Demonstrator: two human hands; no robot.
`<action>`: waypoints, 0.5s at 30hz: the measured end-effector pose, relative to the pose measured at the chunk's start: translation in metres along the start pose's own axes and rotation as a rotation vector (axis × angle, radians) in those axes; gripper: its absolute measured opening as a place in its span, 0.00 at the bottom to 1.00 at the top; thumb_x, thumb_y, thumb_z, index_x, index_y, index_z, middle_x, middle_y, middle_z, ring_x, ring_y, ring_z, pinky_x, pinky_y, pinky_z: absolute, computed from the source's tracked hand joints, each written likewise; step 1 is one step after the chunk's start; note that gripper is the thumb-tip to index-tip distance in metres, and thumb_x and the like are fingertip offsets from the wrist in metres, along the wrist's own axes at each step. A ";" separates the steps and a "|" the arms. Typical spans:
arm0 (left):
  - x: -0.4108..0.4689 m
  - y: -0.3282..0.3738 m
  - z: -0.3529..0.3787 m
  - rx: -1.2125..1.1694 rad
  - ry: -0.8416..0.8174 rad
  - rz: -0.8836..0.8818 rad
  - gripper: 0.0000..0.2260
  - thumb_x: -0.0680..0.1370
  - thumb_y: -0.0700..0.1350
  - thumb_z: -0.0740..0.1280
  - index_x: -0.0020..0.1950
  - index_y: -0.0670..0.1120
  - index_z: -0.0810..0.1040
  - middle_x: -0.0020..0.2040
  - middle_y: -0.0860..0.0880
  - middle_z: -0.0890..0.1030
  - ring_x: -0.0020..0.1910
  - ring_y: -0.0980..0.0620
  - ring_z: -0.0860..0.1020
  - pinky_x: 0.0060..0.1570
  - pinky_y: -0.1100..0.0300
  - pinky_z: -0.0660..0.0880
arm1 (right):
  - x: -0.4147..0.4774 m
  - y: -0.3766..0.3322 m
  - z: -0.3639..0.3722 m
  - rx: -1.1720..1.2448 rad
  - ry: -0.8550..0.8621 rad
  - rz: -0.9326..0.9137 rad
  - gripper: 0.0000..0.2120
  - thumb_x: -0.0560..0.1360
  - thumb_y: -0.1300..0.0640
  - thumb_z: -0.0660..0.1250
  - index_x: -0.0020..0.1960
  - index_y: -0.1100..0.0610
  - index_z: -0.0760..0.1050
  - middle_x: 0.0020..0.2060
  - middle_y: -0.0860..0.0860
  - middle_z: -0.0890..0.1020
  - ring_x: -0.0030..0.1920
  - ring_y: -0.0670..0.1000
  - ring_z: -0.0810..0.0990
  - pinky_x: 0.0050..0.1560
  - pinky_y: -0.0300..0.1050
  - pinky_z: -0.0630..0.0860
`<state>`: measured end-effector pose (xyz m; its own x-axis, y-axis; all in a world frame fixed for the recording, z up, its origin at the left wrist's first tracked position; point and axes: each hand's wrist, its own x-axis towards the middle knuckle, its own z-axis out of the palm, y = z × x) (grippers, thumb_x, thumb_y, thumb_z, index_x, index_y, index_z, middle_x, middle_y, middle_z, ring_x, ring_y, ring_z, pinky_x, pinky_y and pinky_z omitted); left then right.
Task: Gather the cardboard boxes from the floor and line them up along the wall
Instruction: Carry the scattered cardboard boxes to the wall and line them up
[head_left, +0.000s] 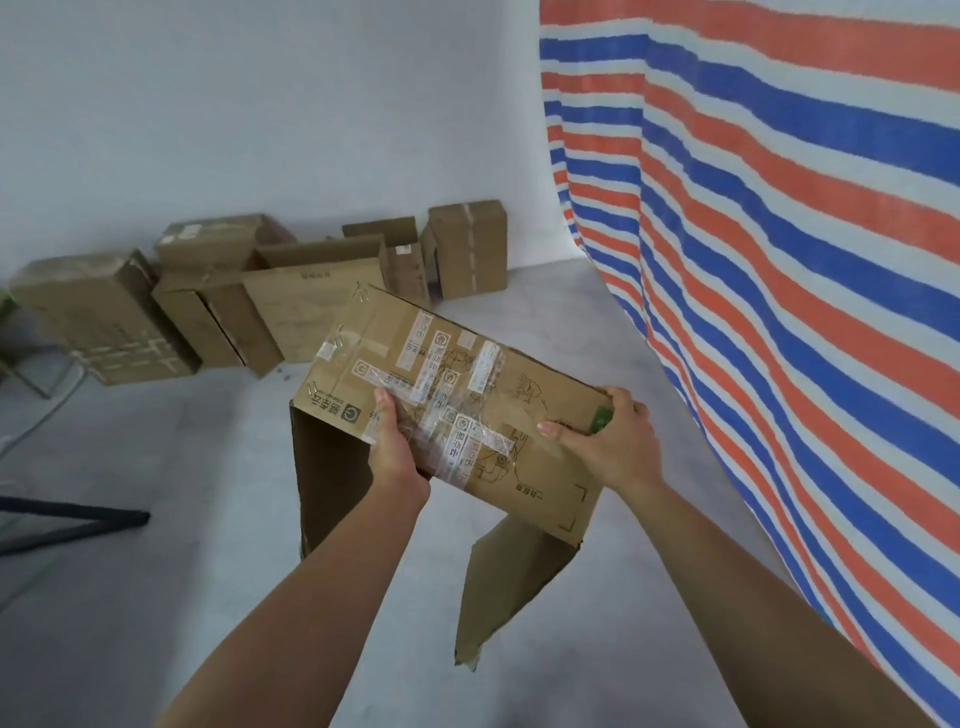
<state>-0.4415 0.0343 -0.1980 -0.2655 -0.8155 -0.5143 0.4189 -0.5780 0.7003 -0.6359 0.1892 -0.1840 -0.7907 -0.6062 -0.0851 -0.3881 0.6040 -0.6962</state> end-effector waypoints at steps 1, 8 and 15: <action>0.026 0.007 0.013 -0.016 0.022 -0.008 0.31 0.65 0.68 0.75 0.61 0.53 0.77 0.54 0.47 0.85 0.53 0.43 0.84 0.59 0.35 0.75 | 0.029 -0.011 0.007 -0.015 -0.003 -0.005 0.48 0.59 0.25 0.73 0.70 0.46 0.61 0.64 0.50 0.71 0.54 0.45 0.69 0.48 0.41 0.70; 0.236 0.052 0.102 -0.048 0.035 -0.023 0.32 0.65 0.69 0.74 0.62 0.52 0.76 0.55 0.47 0.84 0.54 0.43 0.83 0.60 0.35 0.75 | 0.250 -0.076 0.074 -0.074 -0.019 -0.031 0.49 0.57 0.22 0.70 0.69 0.46 0.62 0.63 0.49 0.72 0.60 0.50 0.75 0.50 0.41 0.73; 0.404 0.120 0.219 0.054 0.022 -0.054 0.24 0.70 0.63 0.73 0.57 0.49 0.78 0.50 0.48 0.86 0.50 0.46 0.85 0.58 0.40 0.78 | 0.427 -0.136 0.100 -0.097 -0.005 0.085 0.51 0.55 0.19 0.67 0.67 0.50 0.67 0.57 0.51 0.76 0.52 0.52 0.76 0.50 0.48 0.74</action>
<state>-0.6882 -0.3714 -0.2133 -0.2673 -0.7827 -0.5620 0.3573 -0.6222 0.6966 -0.8729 -0.2035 -0.1972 -0.8203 -0.5532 -0.1451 -0.3638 0.7005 -0.6140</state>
